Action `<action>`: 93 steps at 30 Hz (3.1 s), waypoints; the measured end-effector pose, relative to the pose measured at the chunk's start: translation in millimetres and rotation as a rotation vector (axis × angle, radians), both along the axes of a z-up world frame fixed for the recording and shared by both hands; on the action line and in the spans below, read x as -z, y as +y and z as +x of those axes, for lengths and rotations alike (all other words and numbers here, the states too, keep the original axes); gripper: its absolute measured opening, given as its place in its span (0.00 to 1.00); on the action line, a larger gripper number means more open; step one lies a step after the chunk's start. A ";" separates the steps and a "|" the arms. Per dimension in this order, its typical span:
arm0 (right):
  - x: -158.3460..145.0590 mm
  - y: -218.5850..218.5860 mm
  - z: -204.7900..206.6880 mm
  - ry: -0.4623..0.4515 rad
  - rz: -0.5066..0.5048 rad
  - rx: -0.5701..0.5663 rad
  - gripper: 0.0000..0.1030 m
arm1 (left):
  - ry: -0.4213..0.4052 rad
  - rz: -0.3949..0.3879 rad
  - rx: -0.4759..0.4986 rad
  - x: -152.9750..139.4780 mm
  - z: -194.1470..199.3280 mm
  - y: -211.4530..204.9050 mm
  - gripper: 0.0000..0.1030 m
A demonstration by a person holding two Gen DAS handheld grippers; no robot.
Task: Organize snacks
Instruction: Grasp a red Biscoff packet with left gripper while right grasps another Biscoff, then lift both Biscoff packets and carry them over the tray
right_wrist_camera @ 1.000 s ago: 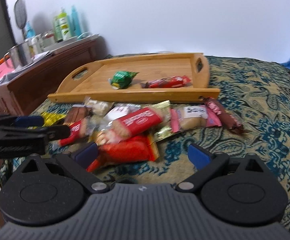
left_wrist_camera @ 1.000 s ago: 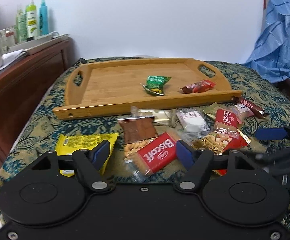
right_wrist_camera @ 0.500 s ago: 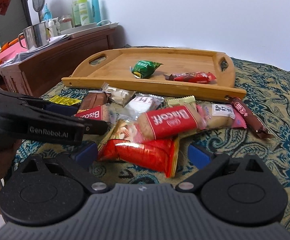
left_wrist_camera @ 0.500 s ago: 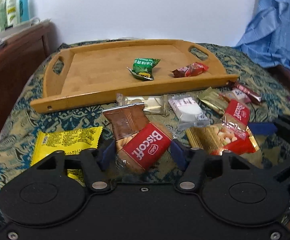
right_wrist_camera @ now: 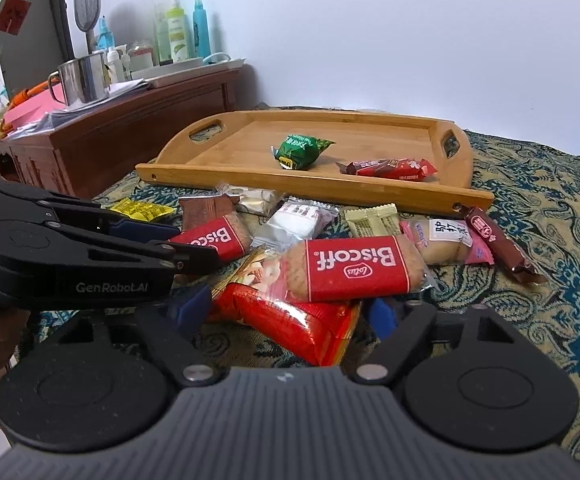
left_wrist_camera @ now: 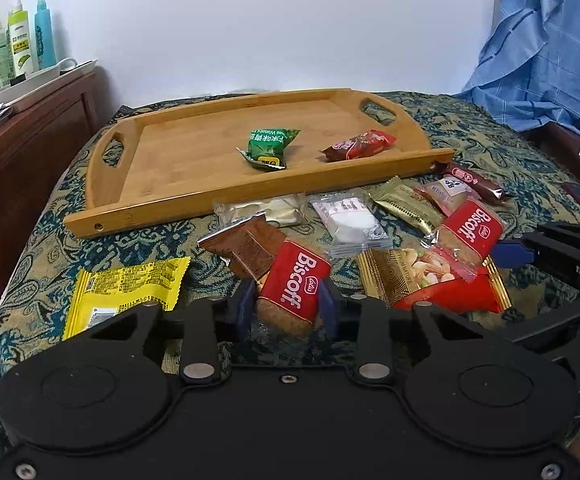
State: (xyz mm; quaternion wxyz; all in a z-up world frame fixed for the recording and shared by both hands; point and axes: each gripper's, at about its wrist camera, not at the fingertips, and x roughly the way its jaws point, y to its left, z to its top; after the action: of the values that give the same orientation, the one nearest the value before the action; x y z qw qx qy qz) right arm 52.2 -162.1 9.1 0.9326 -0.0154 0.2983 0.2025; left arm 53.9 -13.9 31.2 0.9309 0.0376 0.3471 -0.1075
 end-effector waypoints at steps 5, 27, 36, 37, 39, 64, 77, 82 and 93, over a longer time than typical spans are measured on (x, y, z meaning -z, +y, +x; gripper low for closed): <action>-4.2 -6.7 -5.3 0.000 0.006 0.004 0.80 | -0.003 0.013 0.000 -3.5 -6.8 -1.5 0.18; -13.6 -53.6 -2.9 0.071 0.040 0.107 0.96 | -0.074 0.101 0.068 12.4 -5.7 -25.6 0.37; -11.1 -37.2 31.0 0.095 -0.002 0.070 0.94 | -0.036 0.044 0.102 11.8 -8.3 -26.6 0.31; -10.5 -35.7 33.0 0.099 0.000 0.066 0.92 | -0.041 0.053 0.098 11.9 -8.8 -27.7 0.33; -9.2 -33.3 36.1 0.105 0.000 0.065 0.90 | -0.054 0.068 0.080 11.9 -9.1 -29.3 0.33; -0.9 -19.5 32.4 0.151 -0.056 0.022 0.88 | -0.064 0.121 0.056 18.6 -20.8 -29.2 0.31; 1.5 -11.9 19.2 0.111 -0.137 -0.029 0.83 | -0.119 0.087 0.010 -2.5 -31.9 -14.9 0.30; 6.9 1.1 12.0 0.071 -0.209 -0.041 0.77 | -0.117 0.070 -0.015 -7.9 -28.5 -10.6 0.30; -5.6 -4.6 3.6 -0.006 -0.149 0.003 0.67 | -0.120 0.057 -0.050 -15.9 -22.5 -7.3 0.30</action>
State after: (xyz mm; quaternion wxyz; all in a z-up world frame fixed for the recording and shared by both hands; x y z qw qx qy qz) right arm 55.8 -166.7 14.7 0.9300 -0.0850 0.3099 0.1785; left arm 31.4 -21.3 47.1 0.9509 0.0618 0.2945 -0.0720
